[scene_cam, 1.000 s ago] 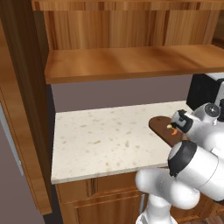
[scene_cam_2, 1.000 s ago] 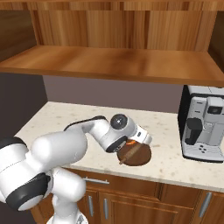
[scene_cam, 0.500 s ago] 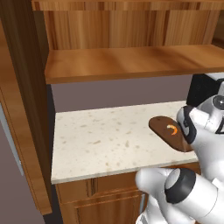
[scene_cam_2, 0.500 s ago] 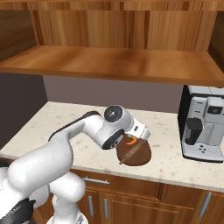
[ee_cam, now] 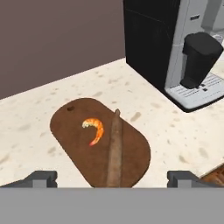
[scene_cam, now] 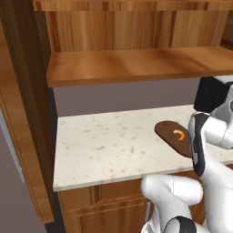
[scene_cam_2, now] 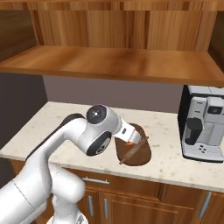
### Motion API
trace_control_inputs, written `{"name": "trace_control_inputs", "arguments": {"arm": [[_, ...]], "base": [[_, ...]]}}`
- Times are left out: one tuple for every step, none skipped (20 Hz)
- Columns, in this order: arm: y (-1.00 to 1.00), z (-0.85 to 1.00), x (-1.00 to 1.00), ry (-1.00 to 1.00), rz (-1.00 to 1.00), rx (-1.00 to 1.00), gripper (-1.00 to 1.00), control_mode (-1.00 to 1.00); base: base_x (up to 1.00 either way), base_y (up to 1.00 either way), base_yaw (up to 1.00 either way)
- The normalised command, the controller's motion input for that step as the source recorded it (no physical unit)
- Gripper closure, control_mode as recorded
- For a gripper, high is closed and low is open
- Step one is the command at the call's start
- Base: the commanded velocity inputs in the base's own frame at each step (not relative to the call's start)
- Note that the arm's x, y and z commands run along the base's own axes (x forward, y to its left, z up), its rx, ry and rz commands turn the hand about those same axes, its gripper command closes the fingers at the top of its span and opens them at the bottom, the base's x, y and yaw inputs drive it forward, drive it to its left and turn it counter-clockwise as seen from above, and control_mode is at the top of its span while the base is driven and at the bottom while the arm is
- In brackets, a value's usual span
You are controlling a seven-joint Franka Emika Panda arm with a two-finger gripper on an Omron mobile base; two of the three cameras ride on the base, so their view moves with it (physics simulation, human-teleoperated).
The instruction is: Open the cabinet, retrieve the rolling pin, and place it next to the meat on the cutting board to prepare for tenderizing.
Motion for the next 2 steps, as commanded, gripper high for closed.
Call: {"name": "trace_control_inputs", "arguments": {"arm": [[0.35,0.27,-0.69,0.00,-0.02,0.00,-1.00,-1.00],[0.35,0.24,-0.70,0.00,-0.02,0.00,-1.00,-1.00]], "base": [[0.00,0.00,0.00],[0.00,0.00,0.00]]}}
